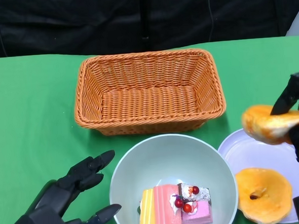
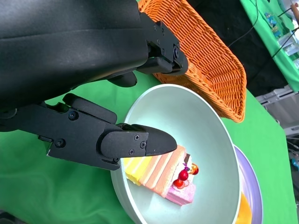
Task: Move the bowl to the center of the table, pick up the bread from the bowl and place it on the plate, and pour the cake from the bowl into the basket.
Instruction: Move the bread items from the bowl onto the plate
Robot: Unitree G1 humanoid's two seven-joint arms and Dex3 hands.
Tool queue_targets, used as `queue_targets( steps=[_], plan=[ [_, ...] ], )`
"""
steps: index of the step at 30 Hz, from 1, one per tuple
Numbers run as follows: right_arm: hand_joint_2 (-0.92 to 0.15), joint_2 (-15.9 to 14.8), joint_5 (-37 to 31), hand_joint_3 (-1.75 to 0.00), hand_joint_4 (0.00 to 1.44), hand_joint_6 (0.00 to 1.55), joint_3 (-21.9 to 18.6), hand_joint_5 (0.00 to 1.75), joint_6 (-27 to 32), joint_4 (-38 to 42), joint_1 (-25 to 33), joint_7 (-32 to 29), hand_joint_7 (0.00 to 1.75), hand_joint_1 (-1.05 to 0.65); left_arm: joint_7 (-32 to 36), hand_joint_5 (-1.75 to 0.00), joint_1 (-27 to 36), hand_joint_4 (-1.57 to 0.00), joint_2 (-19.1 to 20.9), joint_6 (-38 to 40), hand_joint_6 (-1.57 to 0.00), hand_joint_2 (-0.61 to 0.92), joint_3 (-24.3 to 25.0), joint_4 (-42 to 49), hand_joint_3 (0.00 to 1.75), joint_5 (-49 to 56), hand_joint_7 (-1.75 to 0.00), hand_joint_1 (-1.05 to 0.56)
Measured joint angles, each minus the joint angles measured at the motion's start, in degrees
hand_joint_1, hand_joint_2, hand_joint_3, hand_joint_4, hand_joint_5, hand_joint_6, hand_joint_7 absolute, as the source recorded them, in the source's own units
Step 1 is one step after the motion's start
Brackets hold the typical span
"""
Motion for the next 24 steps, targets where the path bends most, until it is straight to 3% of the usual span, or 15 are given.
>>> queue_targets(
  steps=[5,10,11,12,13,14,15,16,18,20,24],
  plan=[
    [0.06,-2.4,-6.8,-1.74,1.10,0.96,1.5,1.75,1.2,4.7,-0.7,-3.3,1.58,0.00,-0.1,-0.60,0.2,-0.09,0.1,-0.4,-0.29,0.92,0.1,0.0,0.37,0.0,0.00,-0.50],
    [-0.04,-5.5,-12.8,-1.53,1.03,0.98,5.6,1.75,2.6,12.7,-3.1,-7.3,1.48,-0.02,-0.1,-0.60,0.2,-0.08,0.1,-0.4,-0.29,0.92,0.3,0.0,0.37,-0.1,0.00,-0.50],
    [-0.26,-6.1,-13.7,-1.12,1.00,0.96,6.3,1.40,3.7,13.7,-3.4,-7.2,1.06,-0.10,-0.1,-0.60,0.3,-0.08,0.1,-0.4,-0.29,0.92,0.3,0.0,0.37,-0.1,0.00,-0.51],
    [-0.40,-6.5,-14.5,-0.88,0.99,0.98,7.1,1.12,5.6,14.0,-3.6,-6.1,0.73,-0.14,-0.1,-0.60,0.3,-0.08,0.1,-0.4,-0.29,0.92,0.3,-0.1,0.37,-0.1,0.00,-0.51],
    [-0.48,-6.7,-14.9,-0.69,0.78,0.81,7.8,0.78,7.5,13.9,-3.7,-3.9,0.38,-0.17,-0.1,-0.60,0.3,-0.08,0.1,-0.4,-0.29,0.92,0.3,-0.1,0.37,-0.1,0.00,-0.50],
    [-0.56,-7.0,-15.0,-0.53,0.62,0.67,8.7,0.61,10.0,13.6,-3.7,-0.2,0.20,-0.21,-0.1,-0.60,0.4,-0.08,0.1,-0.4,-0.29,0.92,0.3,-0.1,0.37,-0.1,0.00,-0.50],
    [-0.63,-7.2,-14.9,-0.40,0.53,0.60,9.6,0.51,12.5,13.1,-3.7,3.9,0.11,-0.23,-0.1,-0.60,0.4,-0.08,0.1,-0.4,-0.29,0.92,0.3,-0.2,0.37,-0.1,0.00,-0.50],
    [-0.73,-7.3,-14.5,-0.22,0.35,0.44,10.1,0.41,14.7,12.3,-3.6,7.8,0.05,-0.35,-0.1,-0.60,0.4,-0.08,0.1,-0.4,-0.29,0.92,0.3,-0.2,0.37,-0.1,0.00,-0.49],
    [-0.81,-7.8,-13.2,-0.08,0.25,0.35,11.1,0.37,18.3,9.8,-3.4,13.8,0.02,-0.41,-0.2,-0.59,0.4,-0.08,0.1,-0.4,-0.29,0.92,0.3,-0.3,0.37,-0.1,0.00,-0.49],
    [-0.90,-8.1,-12.6,-0.05,0.06,0.22,11.6,0.40,21.4,6.9,-2.8,18.2,0.01,-0.67,-0.2,-0.59,0.5,-0.08,0.1,-0.4,-0.28,0.92,0.3,-0.3,0.37,-0.1,0.00,-0.50],
    [-0.92,-8.1,-10.5,-0.10,0.00,0.13,12.8,0.32,26.5,0.5,-0.3,26.4,0.01,-0.79,-0.4,-0.59,0.6,-0.08,0.2,-0.4,-0.28,0.92,0.4,-0.4,0.37,-0.1,0.00,-0.49]
  ],
)
